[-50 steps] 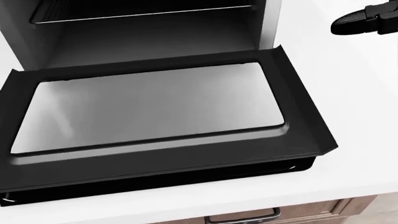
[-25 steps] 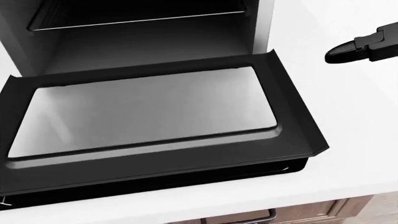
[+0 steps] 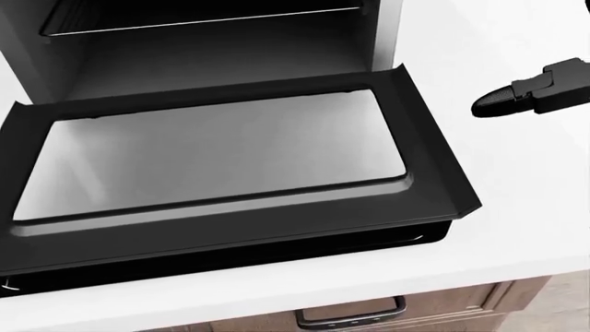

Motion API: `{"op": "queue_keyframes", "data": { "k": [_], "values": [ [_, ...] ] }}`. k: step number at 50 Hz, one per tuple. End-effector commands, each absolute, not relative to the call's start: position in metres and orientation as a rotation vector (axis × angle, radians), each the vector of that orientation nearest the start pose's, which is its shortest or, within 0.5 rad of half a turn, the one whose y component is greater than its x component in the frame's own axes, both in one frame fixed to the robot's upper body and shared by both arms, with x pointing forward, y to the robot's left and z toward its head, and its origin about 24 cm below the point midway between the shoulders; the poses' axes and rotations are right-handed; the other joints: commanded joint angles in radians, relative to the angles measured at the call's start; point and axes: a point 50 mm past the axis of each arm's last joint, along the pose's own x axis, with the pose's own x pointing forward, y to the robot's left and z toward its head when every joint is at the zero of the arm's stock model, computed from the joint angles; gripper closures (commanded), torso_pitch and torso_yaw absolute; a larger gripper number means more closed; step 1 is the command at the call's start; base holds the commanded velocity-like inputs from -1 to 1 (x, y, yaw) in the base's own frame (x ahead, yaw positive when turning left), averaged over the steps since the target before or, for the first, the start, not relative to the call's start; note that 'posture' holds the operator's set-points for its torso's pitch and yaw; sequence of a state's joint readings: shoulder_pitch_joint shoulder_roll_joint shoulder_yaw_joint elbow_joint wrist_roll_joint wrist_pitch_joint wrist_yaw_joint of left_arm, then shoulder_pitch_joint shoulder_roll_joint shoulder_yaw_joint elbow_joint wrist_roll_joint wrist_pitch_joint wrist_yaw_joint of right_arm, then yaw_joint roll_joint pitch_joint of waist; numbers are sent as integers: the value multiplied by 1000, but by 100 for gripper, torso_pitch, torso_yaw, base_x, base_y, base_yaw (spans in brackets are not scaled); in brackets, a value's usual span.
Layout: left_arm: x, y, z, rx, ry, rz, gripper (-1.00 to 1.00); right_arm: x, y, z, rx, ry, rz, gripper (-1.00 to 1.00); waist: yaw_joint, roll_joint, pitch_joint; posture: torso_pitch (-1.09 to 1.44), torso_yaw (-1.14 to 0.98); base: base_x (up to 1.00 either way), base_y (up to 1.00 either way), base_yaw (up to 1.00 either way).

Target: Close the toaster oven door.

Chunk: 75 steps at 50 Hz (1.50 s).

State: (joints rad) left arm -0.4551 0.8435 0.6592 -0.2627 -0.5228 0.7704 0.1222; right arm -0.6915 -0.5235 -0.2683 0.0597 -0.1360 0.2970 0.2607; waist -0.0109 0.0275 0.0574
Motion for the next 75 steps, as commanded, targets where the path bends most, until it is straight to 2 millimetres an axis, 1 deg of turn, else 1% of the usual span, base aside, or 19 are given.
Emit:
{"op": "queue_keyframes", "data": {
  "k": [1,6,10,17,45,75],
  "values": [
    [226,345,313,138,-397,511,-100,324,-256,275,-536,-426,-131,-100,0,3,-23,0,0,0,0,0],
    [226,345,313,139,-397,510,-100,324,-255,273,-536,-422,-126,-100,0,2,-25,0,0,0,0,0],
    [226,344,313,139,-398,509,-100,324,-255,267,-538,-416,-122,-100,0,3,-25,0,0,0,0,0],
    [226,345,313,140,-398,510,-100,324,-253,262,-549,-411,-115,-100,0,3,-27,0,0,0,0,0],
    [225,345,314,139,-400,510,-100,329,-259,234,-570,-368,-118,-100,-2,3,-28,0,0,0,0,0],
    [224,344,316,140,-403,509,-100,326,-263,224,-599,-358,-118,-100,-1,2,-27,0,0,0,0,0]
  ]
}}
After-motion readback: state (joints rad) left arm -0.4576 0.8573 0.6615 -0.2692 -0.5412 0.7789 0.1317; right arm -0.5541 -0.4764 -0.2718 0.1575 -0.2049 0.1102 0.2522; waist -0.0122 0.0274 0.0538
